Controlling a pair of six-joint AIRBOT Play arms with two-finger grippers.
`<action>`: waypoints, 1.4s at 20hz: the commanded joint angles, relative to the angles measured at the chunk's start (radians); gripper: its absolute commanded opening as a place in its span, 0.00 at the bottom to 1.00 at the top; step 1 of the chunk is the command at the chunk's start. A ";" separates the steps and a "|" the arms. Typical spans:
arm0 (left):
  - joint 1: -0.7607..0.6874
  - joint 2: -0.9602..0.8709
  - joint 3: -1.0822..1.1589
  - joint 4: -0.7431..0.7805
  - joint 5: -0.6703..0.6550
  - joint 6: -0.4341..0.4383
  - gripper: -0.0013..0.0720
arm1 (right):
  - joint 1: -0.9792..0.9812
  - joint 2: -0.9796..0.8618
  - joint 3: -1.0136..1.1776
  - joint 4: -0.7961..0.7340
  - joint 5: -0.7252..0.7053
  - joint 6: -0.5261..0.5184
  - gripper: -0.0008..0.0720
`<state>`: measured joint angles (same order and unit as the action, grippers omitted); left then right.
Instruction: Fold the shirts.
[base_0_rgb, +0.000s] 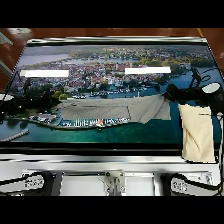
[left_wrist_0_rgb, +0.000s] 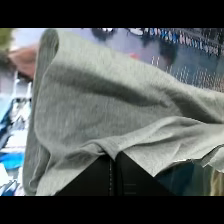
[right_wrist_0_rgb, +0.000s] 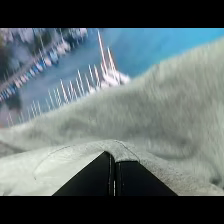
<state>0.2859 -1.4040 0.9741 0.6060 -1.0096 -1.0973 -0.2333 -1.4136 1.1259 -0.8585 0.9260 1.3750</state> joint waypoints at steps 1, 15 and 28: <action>-0.060 -0.111 0.065 -0.016 0.008 -0.015 0.07 | 0.000 -0.116 0.123 0.035 -0.022 0.001 0.09; 0.010 -0.219 0.299 -0.016 -0.275 -0.096 0.83 | -0.066 -0.205 0.136 -0.291 0.124 -0.075 0.97; -0.084 -0.154 0.387 -0.061 -0.304 -0.082 0.82 | -0.023 -0.393 0.136 -0.038 0.158 -0.093 0.64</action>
<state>0.2272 -1.5612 1.3571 0.5560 -1.3132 -1.1946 -0.2775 -1.7809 1.2636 -0.9344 1.0725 1.2934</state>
